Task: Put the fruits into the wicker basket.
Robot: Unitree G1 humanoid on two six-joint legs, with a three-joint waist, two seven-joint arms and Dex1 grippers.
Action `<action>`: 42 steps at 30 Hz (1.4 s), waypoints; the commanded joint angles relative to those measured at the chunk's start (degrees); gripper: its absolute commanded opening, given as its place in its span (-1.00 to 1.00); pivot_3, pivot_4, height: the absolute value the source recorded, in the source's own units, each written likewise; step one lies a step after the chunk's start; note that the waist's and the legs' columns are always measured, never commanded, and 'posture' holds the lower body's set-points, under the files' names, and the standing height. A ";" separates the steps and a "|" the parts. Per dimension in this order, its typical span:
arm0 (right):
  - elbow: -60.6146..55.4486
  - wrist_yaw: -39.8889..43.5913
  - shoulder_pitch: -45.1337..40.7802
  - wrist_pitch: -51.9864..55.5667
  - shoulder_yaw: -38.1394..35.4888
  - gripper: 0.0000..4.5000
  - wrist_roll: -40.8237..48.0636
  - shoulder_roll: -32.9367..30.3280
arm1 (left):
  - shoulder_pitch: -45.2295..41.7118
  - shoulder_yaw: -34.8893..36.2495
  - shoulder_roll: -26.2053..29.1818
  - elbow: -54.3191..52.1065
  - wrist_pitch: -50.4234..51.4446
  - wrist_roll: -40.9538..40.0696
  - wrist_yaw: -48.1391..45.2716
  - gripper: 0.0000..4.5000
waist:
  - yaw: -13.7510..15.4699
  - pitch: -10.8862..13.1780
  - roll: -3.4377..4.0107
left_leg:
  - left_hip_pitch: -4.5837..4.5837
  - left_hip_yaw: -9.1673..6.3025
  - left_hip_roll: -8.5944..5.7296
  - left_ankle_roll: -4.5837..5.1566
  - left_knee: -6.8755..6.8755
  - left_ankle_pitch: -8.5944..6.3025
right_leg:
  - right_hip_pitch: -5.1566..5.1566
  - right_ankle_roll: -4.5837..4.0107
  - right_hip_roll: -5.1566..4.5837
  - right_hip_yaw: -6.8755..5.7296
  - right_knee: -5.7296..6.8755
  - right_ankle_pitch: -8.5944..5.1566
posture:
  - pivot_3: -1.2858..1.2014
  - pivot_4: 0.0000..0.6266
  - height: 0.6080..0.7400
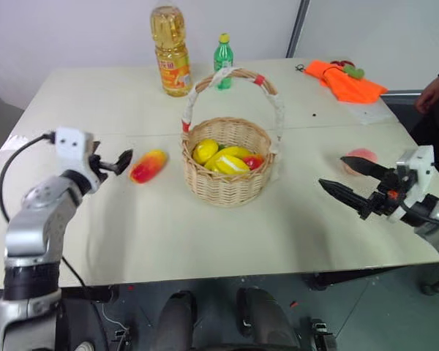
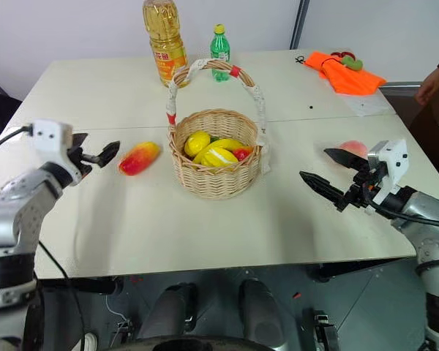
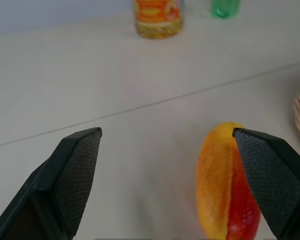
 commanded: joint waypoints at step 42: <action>3.29 -2.46 -11.74 -4.29 7.88 1.00 -6.96 1.13 | -20.49 -14.80 -5.68 -11.70 14.10 -5.44 -10.54 -0.04 | 1.28 0.13 -0.29 | -0.12 -0.03 -0.20 0.00 0.42 0.00 | 0.34 0.05 -0.27 -0.09 -0.15 -0.08 | 0.03 -0.52 1.00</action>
